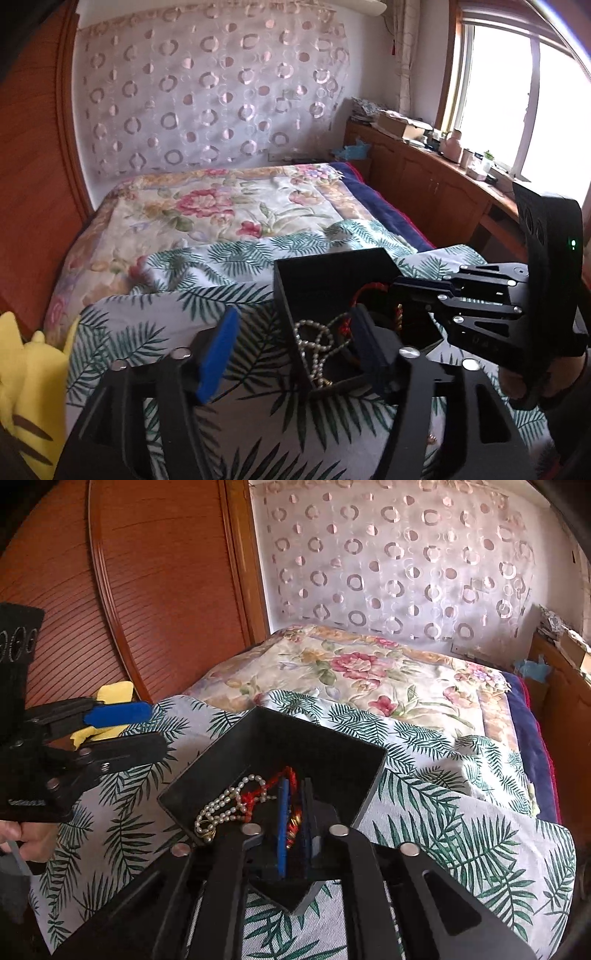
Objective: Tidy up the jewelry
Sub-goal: 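Carry the red bracelet into the black box with the right tool while the left tool drops the pearls in, then grasp the silver bangle with the left tool while the right tool grasps the brown wooden bead bracelet, then carry the bangle into the black box with the left tool while the right tool drops the wooden beads in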
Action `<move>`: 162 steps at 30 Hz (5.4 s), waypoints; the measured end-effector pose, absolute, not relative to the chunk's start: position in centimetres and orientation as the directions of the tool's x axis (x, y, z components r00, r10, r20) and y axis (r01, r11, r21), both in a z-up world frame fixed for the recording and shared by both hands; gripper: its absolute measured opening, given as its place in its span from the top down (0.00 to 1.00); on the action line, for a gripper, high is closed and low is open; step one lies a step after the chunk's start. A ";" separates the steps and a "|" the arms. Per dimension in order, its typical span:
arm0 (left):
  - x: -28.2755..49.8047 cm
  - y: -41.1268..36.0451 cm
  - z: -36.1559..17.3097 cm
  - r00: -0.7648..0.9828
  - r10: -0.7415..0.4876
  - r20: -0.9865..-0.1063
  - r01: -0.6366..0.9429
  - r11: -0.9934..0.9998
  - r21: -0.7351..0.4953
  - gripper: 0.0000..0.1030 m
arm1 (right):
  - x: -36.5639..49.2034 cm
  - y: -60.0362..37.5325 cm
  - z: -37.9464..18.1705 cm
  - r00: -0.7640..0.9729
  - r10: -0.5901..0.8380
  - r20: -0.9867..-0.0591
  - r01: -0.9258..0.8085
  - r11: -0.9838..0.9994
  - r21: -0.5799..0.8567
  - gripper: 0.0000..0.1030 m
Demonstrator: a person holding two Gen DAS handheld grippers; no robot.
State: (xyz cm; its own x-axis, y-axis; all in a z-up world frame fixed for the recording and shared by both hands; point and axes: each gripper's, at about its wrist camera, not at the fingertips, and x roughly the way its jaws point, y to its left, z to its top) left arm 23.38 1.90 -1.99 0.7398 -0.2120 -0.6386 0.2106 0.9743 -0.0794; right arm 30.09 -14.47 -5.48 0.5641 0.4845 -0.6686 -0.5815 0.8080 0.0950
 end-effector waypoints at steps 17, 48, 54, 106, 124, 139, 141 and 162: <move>15.1 2.8 -4.4 0.742 -0.198 -0.640 0.198 0.978 -0.073 0.07 | 20.9 -18.3 -5.1 0.600 0.488 -0.634 -0.554 0.825 0.112 0.65; 9.9 -3.3 -9.1 0.585 -0.320 -0.745 0.360 0.926 -0.114 0.33 | 9.3 -21.9 -10.9 0.550 0.405 -0.730 -0.518 0.852 0.082 0.44; 10.2 -4.3 -9.6 0.580 -0.297 -0.759 0.360 0.929 -0.088 0.33 | 9.1 -21.7 -10.8 0.562 0.403 -0.722 -0.522 0.850 0.069 0.44; 8.9 -0.8 -5.4 0.703 -0.293 -0.649 0.304 0.948 -0.098 0.44 | 11.7 -18.0 -4.8 0.588 0.455 -0.669 -0.641 0.766 -0.043 0.86; 13.0 -1.6 -3.6 0.733 -0.271 -0.624 0.301 0.952 -0.059 0.44 | 16.2 -17.4 0.0 0.661 0.476 -0.580 -0.608 0.793 -0.042 0.86; 17.7 -2.1 -2.5 0.747 -0.267 -0.609 0.303 0.952 -0.047 0.44 | 24.2 -15.8 1.8 0.647 0.545 -0.534 -0.638 0.770 0.012 0.86; 18.5 -1.9 -2.8 0.742 -0.264 -0.616 0.299 0.953 -0.048 0.44 | 25.1 -15.7 1.3 0.638 0.552 -0.537 -0.643 0.765 0.021 0.86; 25.4 -1.9 -4.3 0.711 -0.251 -0.657 0.286 0.957 -0.056 0.44 | 30.1 -15.9 -4.7 0.551 0.555 -0.624 -0.633 0.765 0.122 0.81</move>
State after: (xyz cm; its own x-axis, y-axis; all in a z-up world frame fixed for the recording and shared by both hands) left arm 25.35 -1.92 -4.32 0.7110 -0.2509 -0.6569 0.2858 0.9566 -0.0560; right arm 30.08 -15.95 -4.74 0.5508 0.5546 -0.6238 -0.6325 0.7649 0.1216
